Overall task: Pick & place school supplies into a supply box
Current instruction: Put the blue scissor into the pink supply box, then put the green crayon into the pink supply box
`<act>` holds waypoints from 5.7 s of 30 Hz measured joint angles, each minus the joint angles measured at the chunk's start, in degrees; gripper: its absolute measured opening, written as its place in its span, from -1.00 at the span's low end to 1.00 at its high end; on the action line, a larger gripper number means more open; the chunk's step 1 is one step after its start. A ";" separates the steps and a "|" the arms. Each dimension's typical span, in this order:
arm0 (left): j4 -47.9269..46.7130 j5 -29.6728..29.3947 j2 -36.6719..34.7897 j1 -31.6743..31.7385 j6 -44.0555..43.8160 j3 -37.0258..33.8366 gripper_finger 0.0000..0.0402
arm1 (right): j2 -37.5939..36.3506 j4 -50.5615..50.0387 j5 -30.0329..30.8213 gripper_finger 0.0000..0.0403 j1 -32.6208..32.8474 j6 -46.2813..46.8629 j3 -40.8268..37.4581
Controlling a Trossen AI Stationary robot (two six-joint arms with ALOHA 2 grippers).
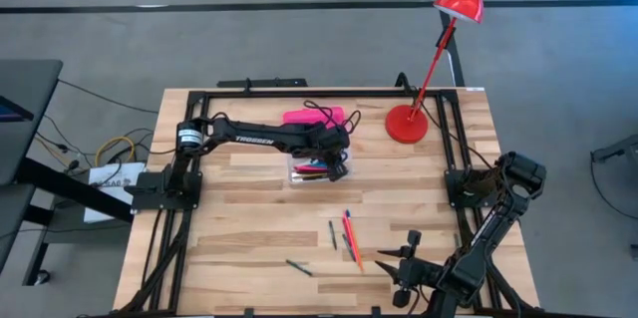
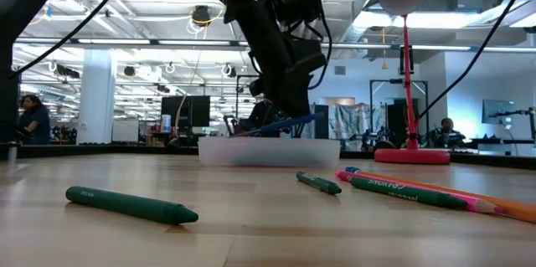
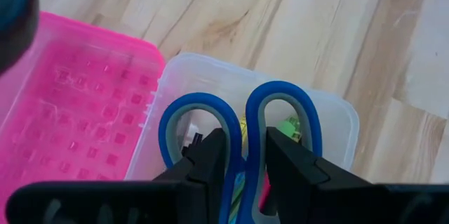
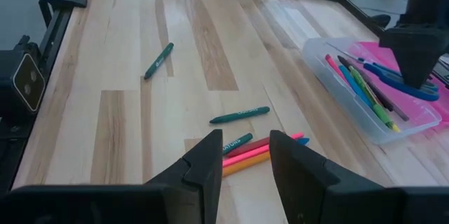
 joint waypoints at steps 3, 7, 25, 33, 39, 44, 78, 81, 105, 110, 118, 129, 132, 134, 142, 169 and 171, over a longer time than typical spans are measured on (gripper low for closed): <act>0.00 -0.26 0.00 0.02 0.96 0.00 -0.58 | 0.00 0.00 0.00 -0.45 0.00 0.00 0.00; 0.02 -2.29 0.00 0.02 1.26 0.00 -0.50 | 0.00 0.00 0.00 -0.45 0.00 0.00 0.00; -0.55 -1.27 -0.01 -1.15 9.10 2.96 -0.11 | 0.00 -0.05 -0.27 -0.45 0.00 0.62 0.00; -4.81 -1.24 -6.29 -8.50 16.93 5.42 -0.11 | 0.00 -11.50 -7.99 -0.45 0.00 24.54 0.01; -15.17 -2.14 -12.93 -19.67 17.75 5.40 -0.11 | -0.02 -16.96 -13.25 -0.45 0.00 42.13 -0.33; -21.74 -5.26 -14.76 -31.16 16.71 5.38 -0.11 | 0.00 -17.91 -19.44 -0.45 -0.80 48.37 -2.43; -31.72 -39.00 -14.71 -56.00 -15.35 -13.33 -0.11 | -0.10 -38.48 -73.26 -0.89 -7.42 42.01 -1.97; -31.71 -39.40 -14.71 -56.00 -15.86 -13.33 -0.11 | -0.07 -36.06 -75.24 -0.97 -6.32 38.69 -3.41; -31.72 -41.29 -14.71 -55.67 -16.41 -13.29 -0.11 | -0.02 -33.37 -81.27 -1.00 -4.56 19.26 -6.96; -31.74 -41.63 -14.71 -55.67 -16.03 -13.29 -0.11 | 0.04 -33.86 -82.26 -1.00 -3.95 19.61 -7.78; -31.60 -43.28 -14.71 -55.58 -15.61 -13.29 -0.11 | 0.04 -33.11 -81.97 -1.00 -2.68 19.32 -7.78; -31.54 -43.22 -14.71 -55.65 -16.12 -13.29 -0.11 | 0.04 -32.26 -81.85 -1.00 -1.38 19.82 -7.78; -31.56 -43.22 -14.71 -55.65 -16.12 -13.29 -0.11 | 0.04 -31.93 -81.71 -1.00 -1.38 19.80 -7.78; -31.56 -43.19 -14.71 -55.65 -16.12 -13.29 -0.11 | 0.04 -31.70 -81.05 -1.00 -1.13 19.55 -7.78; -31.69 -43.11 -14.71 -55.65 -16.58 -13.29 -0.11 | 0.04 -31.66 -80.89 -1.00 1.30 20.97 -7.80; -31.74 -43.11 -14.71 -55.65 -15.70 -13.29 -0.11 | 0.00 -23.55 -80.21 -1.00 2.00 24.19 -11.69; -31.74 -43.12 -14.71 -55.65 -15.59 -13.29 -0.11 | 0.00 -23.53 -80.05 -1.00 1.26 24.10 -11.69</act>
